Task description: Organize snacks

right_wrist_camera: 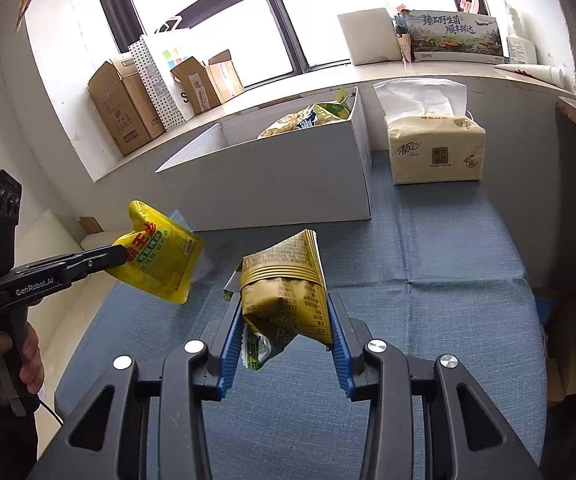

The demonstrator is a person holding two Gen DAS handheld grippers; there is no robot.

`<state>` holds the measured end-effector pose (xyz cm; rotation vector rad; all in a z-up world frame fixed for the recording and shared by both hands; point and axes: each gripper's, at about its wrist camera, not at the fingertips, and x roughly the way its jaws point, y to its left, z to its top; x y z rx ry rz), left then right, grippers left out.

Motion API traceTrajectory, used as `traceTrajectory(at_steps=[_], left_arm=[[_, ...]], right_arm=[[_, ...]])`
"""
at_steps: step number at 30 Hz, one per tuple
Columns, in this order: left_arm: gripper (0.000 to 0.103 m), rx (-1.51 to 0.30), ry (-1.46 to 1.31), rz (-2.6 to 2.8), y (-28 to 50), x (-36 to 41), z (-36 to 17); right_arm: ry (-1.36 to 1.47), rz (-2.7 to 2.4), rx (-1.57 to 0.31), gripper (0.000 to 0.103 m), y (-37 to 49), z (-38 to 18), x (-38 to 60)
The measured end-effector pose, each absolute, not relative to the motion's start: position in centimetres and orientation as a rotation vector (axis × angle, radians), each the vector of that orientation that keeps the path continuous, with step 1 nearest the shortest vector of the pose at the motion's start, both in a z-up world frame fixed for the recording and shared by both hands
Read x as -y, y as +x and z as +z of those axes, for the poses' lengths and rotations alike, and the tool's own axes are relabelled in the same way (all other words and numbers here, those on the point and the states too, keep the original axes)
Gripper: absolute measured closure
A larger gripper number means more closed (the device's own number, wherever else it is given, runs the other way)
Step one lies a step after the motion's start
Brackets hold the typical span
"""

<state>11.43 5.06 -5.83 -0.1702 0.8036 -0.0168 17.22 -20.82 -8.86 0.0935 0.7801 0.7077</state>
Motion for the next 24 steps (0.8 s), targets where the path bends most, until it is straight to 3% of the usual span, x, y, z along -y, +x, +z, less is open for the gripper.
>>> traceTrajectory(at_steps=[5, 8, 10, 16, 17, 18, 24], left_arm=[[0.090, -0.832, -0.164, 0.007, 12.8, -6.0, -7.2], [0.078, -0.851, -0.130, 0.065, 13.9, -6.5, -7.9], [0.062, -0.866, -0.143, 0.079, 14.6, -7.2, -8.6], [0.061, -0.907, -0.162, 0.133, 17.8, -9.8, -11.2], [0.063, -0.921, -0.170, 0.148, 18.5, -10.4, -11.6], [0.079, -0.929, -0.199, 0.140, 18.9, -10.9, -11.8], [0.098, -0.870, -0.249, 0.091, 18.2, -11.4, -10.0]], right_arm=[[0.093, 0.712, -0.780, 0.060, 17.1, -8.9, 20.8], [0.094, 0.714, -0.781, 0.060, 17.1, -8.9, 20.8], [0.096, 0.712, -0.780, 0.060, 17.1, -8.9, 20.9], [0.102, 0.711, -0.792, 0.060, 17.2, -9.2, 20.8], [0.097, 0.709, -0.792, 0.060, 17.1, -9.2, 20.8], [0.094, 0.708, -0.792, 0.060, 17.1, -9.2, 20.7], [0.110, 0.706, -0.791, 0.060, 17.2, -9.2, 21.1]])
